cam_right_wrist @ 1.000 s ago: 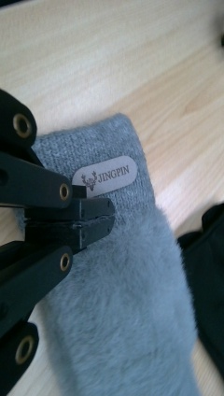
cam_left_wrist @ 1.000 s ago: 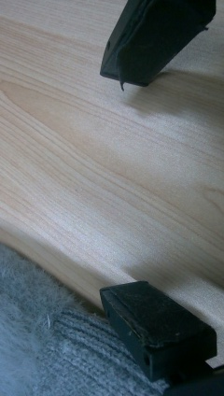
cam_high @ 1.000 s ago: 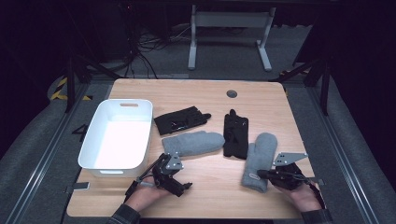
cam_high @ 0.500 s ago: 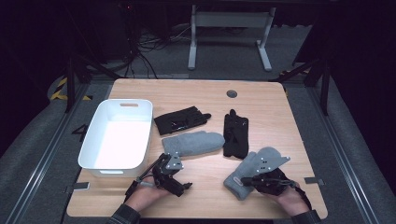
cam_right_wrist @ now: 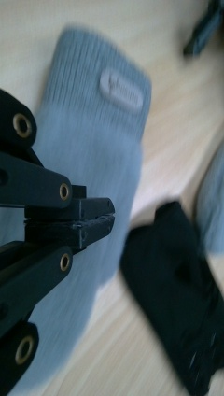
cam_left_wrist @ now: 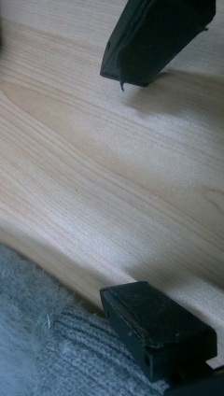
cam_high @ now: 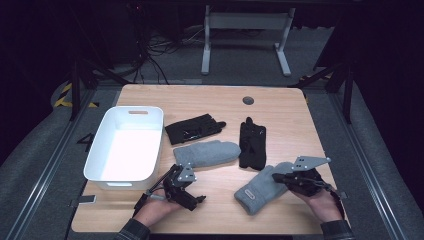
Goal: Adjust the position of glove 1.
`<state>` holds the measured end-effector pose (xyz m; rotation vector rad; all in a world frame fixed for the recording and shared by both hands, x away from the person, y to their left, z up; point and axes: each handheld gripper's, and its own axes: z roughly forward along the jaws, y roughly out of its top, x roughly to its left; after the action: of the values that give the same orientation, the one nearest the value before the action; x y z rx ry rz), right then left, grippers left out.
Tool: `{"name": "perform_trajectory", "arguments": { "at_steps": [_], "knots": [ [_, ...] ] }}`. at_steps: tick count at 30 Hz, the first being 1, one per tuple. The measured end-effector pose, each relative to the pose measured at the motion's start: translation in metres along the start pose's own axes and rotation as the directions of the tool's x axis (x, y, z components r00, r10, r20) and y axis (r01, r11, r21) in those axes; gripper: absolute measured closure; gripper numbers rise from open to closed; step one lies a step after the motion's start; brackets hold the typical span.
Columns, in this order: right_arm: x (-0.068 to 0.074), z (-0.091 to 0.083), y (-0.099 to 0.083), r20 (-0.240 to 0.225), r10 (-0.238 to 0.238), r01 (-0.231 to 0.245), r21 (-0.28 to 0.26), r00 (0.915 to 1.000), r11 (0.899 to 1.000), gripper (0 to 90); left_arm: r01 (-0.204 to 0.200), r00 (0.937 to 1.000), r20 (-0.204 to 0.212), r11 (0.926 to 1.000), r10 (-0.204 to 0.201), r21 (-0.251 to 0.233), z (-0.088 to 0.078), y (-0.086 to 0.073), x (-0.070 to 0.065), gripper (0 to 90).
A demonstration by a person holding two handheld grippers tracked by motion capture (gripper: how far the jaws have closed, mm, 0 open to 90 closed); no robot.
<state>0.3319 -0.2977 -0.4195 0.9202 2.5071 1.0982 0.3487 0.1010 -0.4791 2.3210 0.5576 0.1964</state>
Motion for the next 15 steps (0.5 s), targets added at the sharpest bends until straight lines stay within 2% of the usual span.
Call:
{"name": "perform_trajectory", "arguments": {
  "at_steps": [3, 6, 7, 15],
  "knots": [
    [-0.013, 0.0, -0.007, 0.028, 0.028, -0.029, 0.023, 0.9992, 0.999, 90.0, 0.0, 1.0, 0.0, 1.0, 0.0, 0.0, 0.0, 0.0, 0.0, 0.5],
    [-0.017, 0.004, -0.011, 0.015, 0.048, -0.049, 0.043, 0.9987, 0.998, 90.0, 0.0, 1.0, 0.001, 1.0, 0.0, 0.0, 0.0, 0.0, 0.0, 0.5],
    [-0.017, 0.009, -0.013, 0.008, 0.051, -0.051, 0.065, 0.9987, 0.997, 90.0, 0.0, 1.0, 0.0, 1.0, 0.0, 0.0, 0.0, 0.0, 0.0, 0.5],
    [0.005, 0.021, -0.01, -0.052, 0.023, -0.018, 0.093, 0.9984, 0.996, 90.0, 0.0, 1.0, 0.0, 1.0, 0.0, 0.0, 0.0, 0.0, 0.0, 0.5]
  ]
}}
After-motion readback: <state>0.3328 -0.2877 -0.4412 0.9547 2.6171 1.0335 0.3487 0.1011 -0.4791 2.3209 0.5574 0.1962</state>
